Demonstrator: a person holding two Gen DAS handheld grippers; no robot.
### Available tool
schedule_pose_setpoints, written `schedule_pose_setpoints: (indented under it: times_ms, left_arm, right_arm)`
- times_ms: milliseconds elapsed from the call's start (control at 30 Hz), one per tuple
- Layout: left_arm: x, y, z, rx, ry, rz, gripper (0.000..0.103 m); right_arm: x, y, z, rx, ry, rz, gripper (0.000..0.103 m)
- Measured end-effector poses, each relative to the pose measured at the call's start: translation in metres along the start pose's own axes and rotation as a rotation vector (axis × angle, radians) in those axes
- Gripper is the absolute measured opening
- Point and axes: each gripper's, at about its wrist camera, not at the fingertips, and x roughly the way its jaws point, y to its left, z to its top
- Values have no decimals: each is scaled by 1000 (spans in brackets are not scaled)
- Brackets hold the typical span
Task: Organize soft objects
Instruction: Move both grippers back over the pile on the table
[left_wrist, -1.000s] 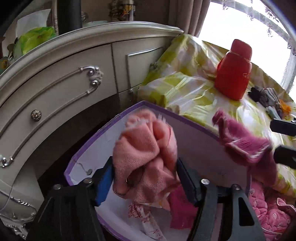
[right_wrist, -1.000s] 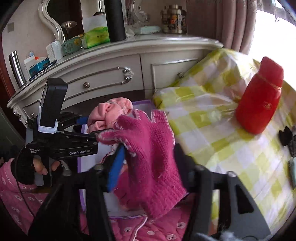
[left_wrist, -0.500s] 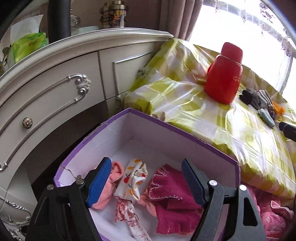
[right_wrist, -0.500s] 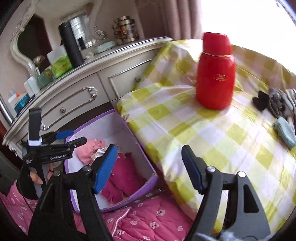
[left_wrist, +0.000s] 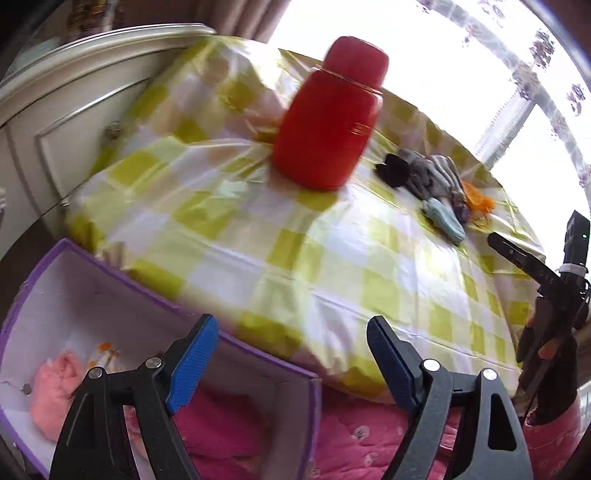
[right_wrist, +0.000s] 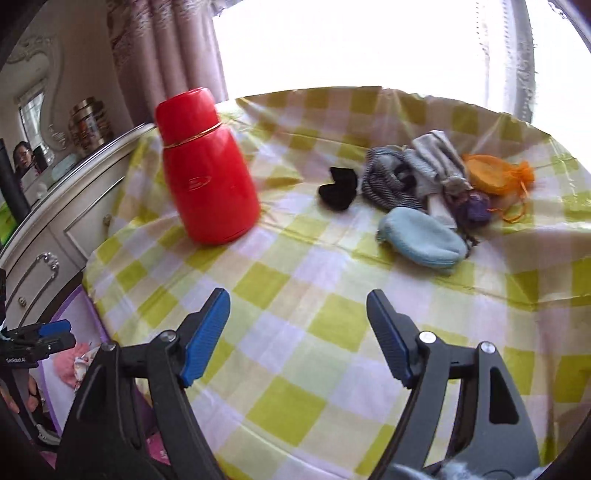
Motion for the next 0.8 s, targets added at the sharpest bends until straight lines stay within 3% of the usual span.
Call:
schedule_pose_setpoints:
  times_ms: [133,267,433,600,800]
  left_arm:
    - [43,-62,0,170,94,-98,84]
    - [83,-114,-2,316,125,-146,84]
    - [126,-152,5,354,171,-213,84]
    - [149,-160,16,319,169,-212,84]
    - [155,-154,27,318,154,-169,84]
  right_arm:
    - [10,-50,-3,81,38,-92,81]
    - [5,-81,-9,99,43,-170,81]
    - [6,-112,-15,100,60,-215,83]
    - [43,-133,-10,136,122,-176,83]
    - [98,-117,28,-110,118,-103,83]
